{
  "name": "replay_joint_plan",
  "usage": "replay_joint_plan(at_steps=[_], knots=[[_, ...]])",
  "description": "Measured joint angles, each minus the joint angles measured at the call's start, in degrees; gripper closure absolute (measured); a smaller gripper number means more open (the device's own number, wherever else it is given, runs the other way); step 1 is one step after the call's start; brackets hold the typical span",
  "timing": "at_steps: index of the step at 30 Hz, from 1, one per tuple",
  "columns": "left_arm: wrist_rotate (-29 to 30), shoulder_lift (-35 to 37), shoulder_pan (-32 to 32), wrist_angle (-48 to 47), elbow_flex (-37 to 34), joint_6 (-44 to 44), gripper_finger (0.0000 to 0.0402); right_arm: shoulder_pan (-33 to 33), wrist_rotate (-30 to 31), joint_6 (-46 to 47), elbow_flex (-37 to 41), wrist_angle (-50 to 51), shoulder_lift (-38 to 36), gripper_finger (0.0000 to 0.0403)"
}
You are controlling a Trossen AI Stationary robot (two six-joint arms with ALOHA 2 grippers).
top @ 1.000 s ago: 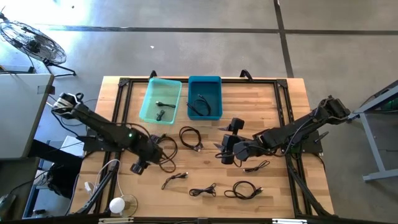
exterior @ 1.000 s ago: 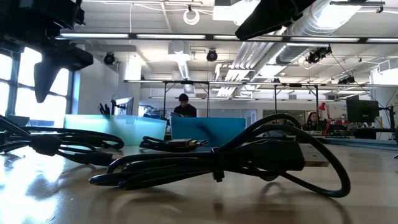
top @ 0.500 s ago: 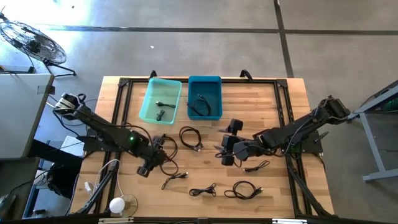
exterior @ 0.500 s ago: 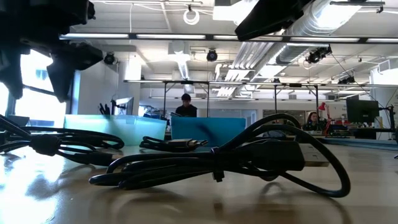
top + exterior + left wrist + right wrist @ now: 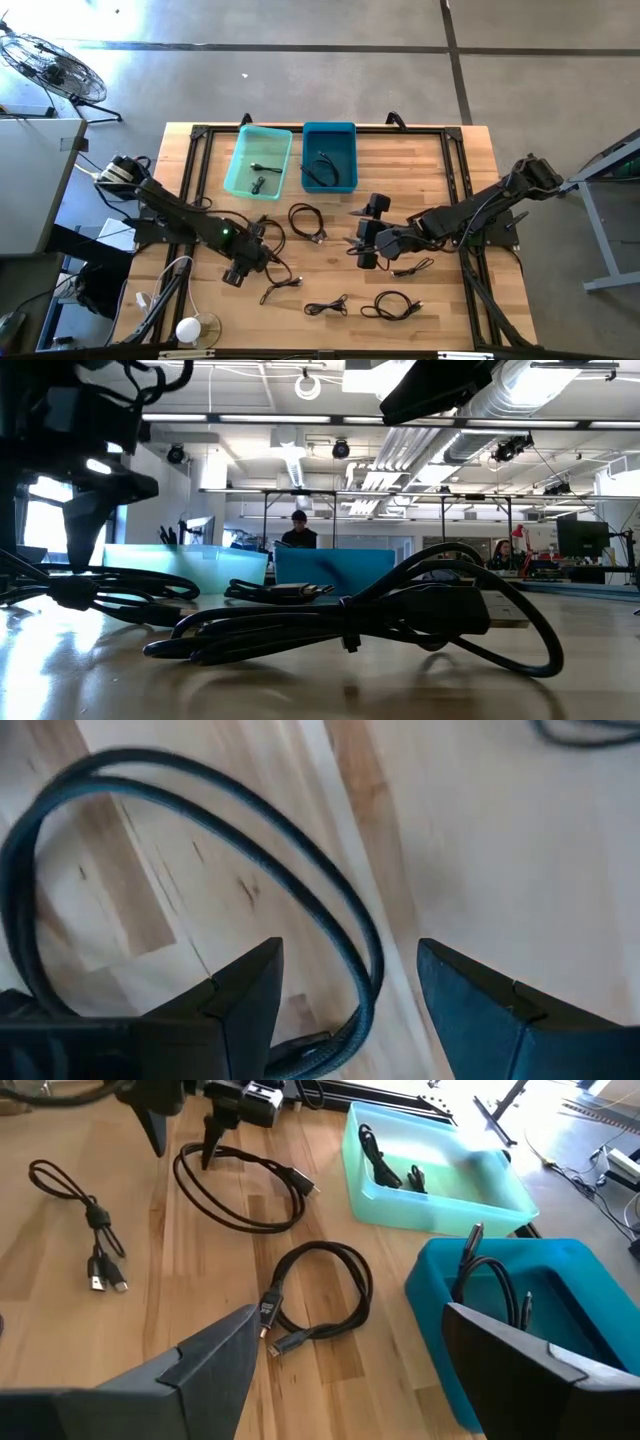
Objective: Pick & Place USB Port
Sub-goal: Put the black HDMI cable into the blue bin
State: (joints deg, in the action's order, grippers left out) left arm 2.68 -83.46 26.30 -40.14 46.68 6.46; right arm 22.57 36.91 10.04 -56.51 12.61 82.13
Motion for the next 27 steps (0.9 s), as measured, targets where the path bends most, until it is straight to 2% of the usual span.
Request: replay_joint_plan(at_steps=[6,9,12,16,17,22,27], knots=[[2.47,-2.92,-0.02,-0.24,0.00,-1.60,0.0176,0.00,-0.04,0.01,0.00,0.02,0.00,0.0098],[4.40,-3.90,-0.02,-0.45,0.00,-1.71,0.0196,0.00,-0.06,0.01,0.00,0.02,0.00,0.0098],[6.34,-3.96,-0.02,-0.75,0.00,-1.77,0.0250,0.00,-0.87,-0.02,0.00,0.00,0.00,0.0098],[7.15,-3.98,-0.02,-1.08,0.00,-3.06,0.0370,0.00,-2.80,-1.02,0.00,-0.50,0.00,0.0098],[7.37,-3.96,-0.02,-1.26,0.00,-3.60,0.0383,0.00,-2.91,-1.07,0.00,-0.82,0.00,0.0098],[8.23,-3.98,-0.04,-2.57,1.17,-3.67,0.0391,0.00,-3.63,-6.73,0.00,-3.21,0.00,0.0098],[8.82,-3.98,-0.02,-10.58,9.05,-4.75,0.0392,0.42,-9.81,-17.87,0.00,-9.63,0.00,0.0098]])
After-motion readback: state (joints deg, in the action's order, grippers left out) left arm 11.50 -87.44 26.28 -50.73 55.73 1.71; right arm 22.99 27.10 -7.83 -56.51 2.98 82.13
